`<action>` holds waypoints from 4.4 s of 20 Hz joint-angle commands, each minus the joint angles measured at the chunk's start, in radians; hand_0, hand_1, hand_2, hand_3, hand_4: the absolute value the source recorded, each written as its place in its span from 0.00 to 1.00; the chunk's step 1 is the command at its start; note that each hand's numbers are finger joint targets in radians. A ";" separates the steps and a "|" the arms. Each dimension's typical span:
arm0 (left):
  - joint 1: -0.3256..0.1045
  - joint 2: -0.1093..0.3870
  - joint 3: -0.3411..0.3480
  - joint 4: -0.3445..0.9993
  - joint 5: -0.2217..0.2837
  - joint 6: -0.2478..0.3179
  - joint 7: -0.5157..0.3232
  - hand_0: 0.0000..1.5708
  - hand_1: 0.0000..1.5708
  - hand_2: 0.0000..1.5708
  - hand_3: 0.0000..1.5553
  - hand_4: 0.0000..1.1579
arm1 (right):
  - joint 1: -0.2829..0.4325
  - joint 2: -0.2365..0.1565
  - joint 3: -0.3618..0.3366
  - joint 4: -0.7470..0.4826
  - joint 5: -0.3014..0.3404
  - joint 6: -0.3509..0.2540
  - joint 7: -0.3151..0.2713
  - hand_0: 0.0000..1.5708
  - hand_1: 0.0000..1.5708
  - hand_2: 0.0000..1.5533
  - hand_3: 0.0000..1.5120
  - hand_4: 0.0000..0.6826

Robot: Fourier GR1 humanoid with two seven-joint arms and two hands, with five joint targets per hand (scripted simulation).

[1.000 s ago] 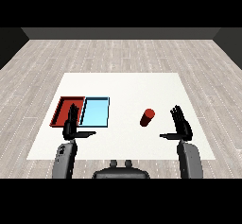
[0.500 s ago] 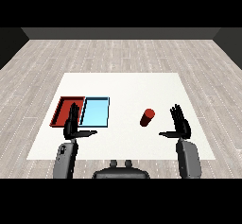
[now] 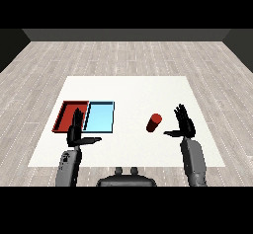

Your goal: Pick the red can and put it in the red box

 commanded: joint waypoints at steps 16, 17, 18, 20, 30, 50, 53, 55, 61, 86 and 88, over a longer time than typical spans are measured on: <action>0.019 -0.010 0.010 -0.050 0.042 -0.014 0.028 0.00 0.00 0.00 0.00 0.00 | -0.086 0.108 0.059 0.256 0.009 -0.045 -0.131 0.00 0.00 0.00 0.00 0.00; -0.042 0.030 0.059 0.054 0.076 -0.064 -0.004 0.00 0.00 0.00 0.00 0.00 | -0.042 0.098 0.078 0.145 -0.002 -0.047 -0.071 0.00 0.00 0.00 0.00 0.00; 0.014 0.022 0.050 0.038 0.065 -0.068 -0.048 0.00 0.00 0.00 0.00 0.00 | -0.078 0.116 0.084 0.201 0.015 -0.073 -0.083 0.00 0.00 0.00 0.00 0.00; -0.012 0.020 0.025 -0.042 0.042 -0.024 0.046 0.00 0.00 0.00 0.00 0.00 | -0.147 0.131 0.072 0.332 0.034 -0.091 -0.158 0.00 0.00 0.00 0.00 0.00; 0.029 0.053 0.079 -0.024 0.102 -0.086 0.004 0.00 0.00 0.00 0.00 0.00 | -0.163 0.133 0.079 0.386 0.019 -0.108 -0.171 0.00 0.00 0.00 0.00 0.00; 0.025 0.042 0.056 -0.048 0.081 -0.076 0.021 0.00 0.00 0.00 0.00 0.00 | -0.240 0.127 0.087 0.464 -0.007 -0.121 -0.157 0.00 0.00 0.00 0.00 0.00; -0.021 0.042 0.071 -0.014 0.082 -0.062 0.026 0.00 0.00 0.00 0.00 0.00 | -0.280 0.083 0.054 0.580 -0.015 -0.066 -0.212 0.00 0.00 0.00 0.00 0.00; -0.023 -0.030 0.003 0.045 0.007 -0.001 -0.046 0.00 0.00 0.00 0.00 0.00 | -0.239 0.088 0.081 0.431 -0.023 -0.104 -0.105 0.00 0.00 0.00 0.00 0.00; 0.007 0.042 0.088 0.027 0.089 -0.076 -0.035 0.00 0.00 0.00 0.00 0.00 | -0.355 0.102 0.059 0.622 -0.003 -0.119 -0.189 0.00 0.00 0.00 0.00 0.00; -0.006 -0.029 -0.008 -0.014 0.001 -0.002 0.005 0.00 0.00 0.00 0.00 0.00 | -0.331 0.106 0.135 0.475 0.100 -0.280 -0.146 0.94 0.94 0.94 0.94 0.96; 0.032 -0.004 -0.004 -0.029 0.031 -0.058 -0.002 0.00 0.00 0.00 0.00 0.00 | -0.228 0.118 0.154 0.320 0.088 -0.288 -0.118 0.93 0.93 0.93 0.93 0.97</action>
